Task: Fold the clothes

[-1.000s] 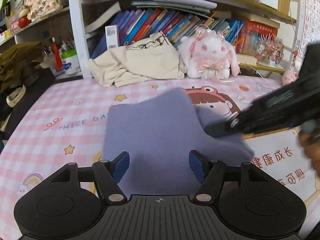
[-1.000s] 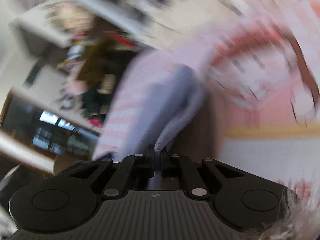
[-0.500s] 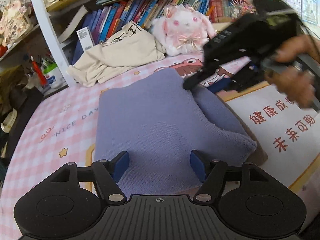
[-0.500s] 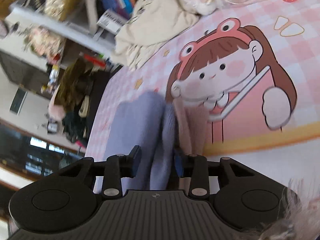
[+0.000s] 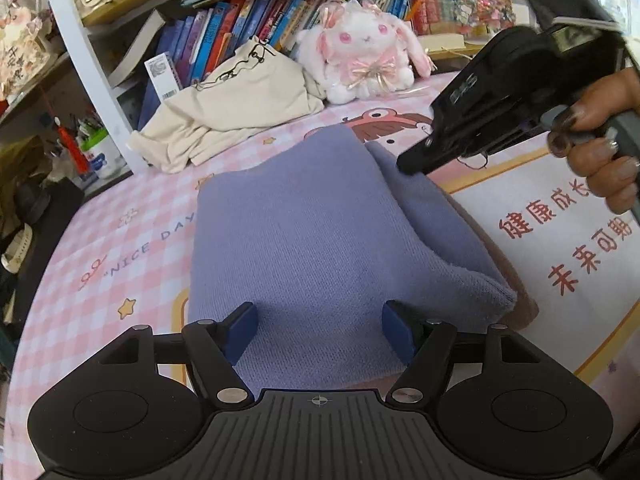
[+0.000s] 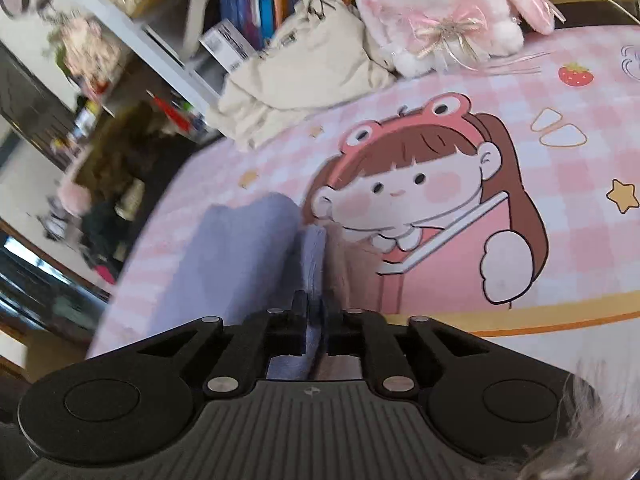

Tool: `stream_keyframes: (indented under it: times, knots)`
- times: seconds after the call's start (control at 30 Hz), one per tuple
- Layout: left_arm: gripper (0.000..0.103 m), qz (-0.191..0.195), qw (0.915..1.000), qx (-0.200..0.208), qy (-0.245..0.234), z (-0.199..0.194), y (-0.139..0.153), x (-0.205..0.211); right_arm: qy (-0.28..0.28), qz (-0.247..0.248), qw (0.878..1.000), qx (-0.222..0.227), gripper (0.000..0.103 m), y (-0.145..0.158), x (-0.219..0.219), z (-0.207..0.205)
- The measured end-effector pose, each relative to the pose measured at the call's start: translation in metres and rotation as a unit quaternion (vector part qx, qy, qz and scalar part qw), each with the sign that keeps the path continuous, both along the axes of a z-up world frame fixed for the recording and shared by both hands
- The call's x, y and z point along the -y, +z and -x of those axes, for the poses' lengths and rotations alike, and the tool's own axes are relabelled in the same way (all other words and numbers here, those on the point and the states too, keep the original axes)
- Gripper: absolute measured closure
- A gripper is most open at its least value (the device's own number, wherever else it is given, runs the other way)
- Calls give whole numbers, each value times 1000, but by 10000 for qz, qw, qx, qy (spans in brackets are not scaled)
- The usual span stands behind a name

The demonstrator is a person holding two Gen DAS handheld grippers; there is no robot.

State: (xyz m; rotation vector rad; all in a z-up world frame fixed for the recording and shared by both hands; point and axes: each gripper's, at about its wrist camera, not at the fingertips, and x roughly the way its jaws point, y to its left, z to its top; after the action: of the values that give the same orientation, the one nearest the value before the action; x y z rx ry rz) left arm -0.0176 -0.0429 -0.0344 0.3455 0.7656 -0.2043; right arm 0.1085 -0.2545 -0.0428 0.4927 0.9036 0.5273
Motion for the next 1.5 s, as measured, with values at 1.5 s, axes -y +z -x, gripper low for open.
stream_keyframes:
  times: [1.5]
  knots:
    - [24, 454, 9983, -130, 354, -13, 5, -28, 397, -56, 9972, -630, 92, -8, -24, 33]
